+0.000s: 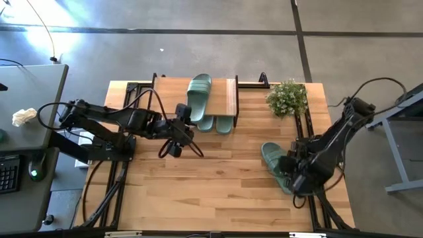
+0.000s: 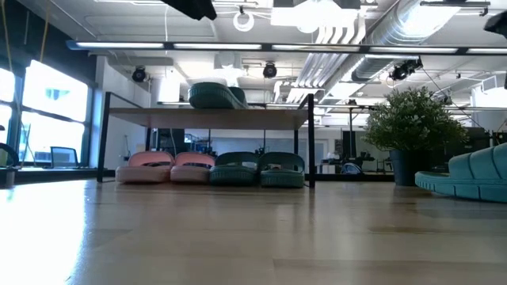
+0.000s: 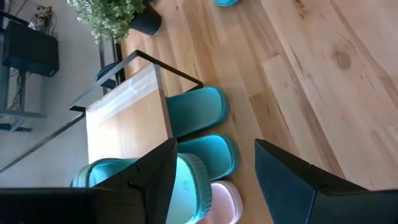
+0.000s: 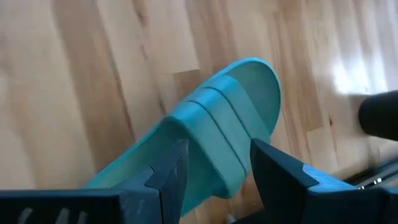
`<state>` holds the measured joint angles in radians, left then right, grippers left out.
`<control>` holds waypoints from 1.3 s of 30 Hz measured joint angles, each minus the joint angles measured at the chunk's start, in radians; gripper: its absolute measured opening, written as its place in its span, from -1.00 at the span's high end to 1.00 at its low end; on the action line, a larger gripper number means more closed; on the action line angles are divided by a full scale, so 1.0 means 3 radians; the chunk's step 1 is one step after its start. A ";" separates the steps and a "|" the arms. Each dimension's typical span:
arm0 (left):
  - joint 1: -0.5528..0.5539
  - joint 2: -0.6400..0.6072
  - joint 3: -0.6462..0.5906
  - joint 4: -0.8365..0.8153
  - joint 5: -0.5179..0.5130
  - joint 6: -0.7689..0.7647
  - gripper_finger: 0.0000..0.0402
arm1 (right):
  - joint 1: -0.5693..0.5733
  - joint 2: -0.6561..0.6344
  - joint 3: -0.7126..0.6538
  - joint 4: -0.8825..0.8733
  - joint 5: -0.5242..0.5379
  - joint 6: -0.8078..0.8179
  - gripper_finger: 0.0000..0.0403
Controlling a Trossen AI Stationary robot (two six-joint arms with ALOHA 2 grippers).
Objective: Pick and place slides into the shelf
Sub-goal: Put the right green slipper on the top shelf
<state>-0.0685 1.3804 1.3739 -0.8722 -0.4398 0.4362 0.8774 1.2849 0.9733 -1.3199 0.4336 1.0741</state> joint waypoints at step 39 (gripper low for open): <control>0.0009 0.0004 0.0000 -0.0071 0.0033 -0.0258 0.02 | 0.0011 0.0784 -0.0811 0.0406 0.0384 0.0610 0.74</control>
<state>-0.0658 1.3815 1.3739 -0.8936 -0.4297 0.3587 0.8806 1.5200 0.7300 -1.1982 0.5487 1.2572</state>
